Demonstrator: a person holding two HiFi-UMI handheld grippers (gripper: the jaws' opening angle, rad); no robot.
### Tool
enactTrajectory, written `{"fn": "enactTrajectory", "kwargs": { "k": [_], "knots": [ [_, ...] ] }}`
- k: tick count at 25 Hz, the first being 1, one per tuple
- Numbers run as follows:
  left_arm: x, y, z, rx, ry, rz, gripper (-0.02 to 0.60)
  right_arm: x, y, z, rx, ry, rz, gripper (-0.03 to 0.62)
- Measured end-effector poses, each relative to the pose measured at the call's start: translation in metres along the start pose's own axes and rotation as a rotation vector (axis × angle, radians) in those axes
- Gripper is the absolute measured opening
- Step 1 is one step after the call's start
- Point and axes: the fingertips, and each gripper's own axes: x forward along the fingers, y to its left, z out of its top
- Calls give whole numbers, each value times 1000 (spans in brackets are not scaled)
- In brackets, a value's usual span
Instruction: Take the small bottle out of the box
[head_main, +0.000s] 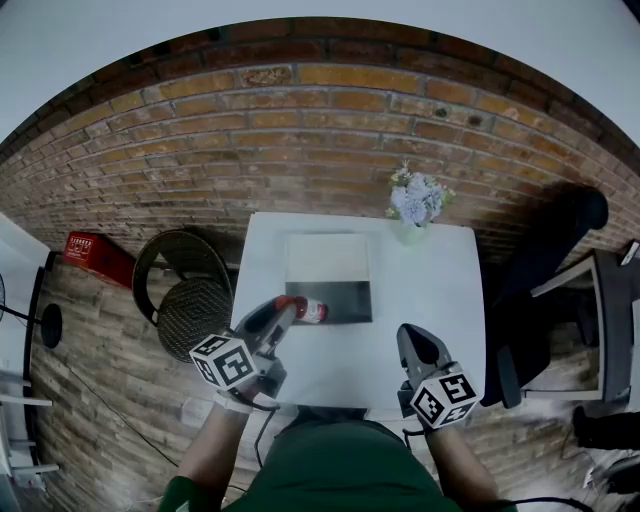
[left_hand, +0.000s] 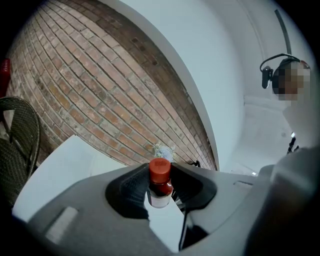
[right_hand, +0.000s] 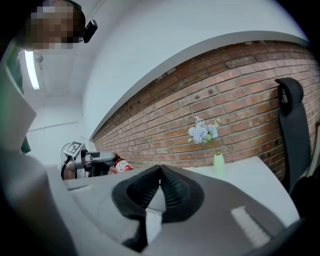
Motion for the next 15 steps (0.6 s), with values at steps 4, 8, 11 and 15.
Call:
{"fn": "enactTrajectory", "kwargs": {
  "k": [4, 8, 11, 15],
  "knots": [
    [-1, 1, -1, -8, 0, 0, 146, -1, -1, -2, -1, 2, 1, 3],
    [-2, 1, -2, -14, 0, -1, 146, -2, -1, -1, 2, 0, -3, 3],
    [-1, 2, -2, -14, 1, -4, 146, -1, -1, -2, 1, 0, -3, 3],
    [-1, 2, -3, -14, 4, -6, 146, -1, 0, -2, 3, 2, -4, 3]
  ]
}}
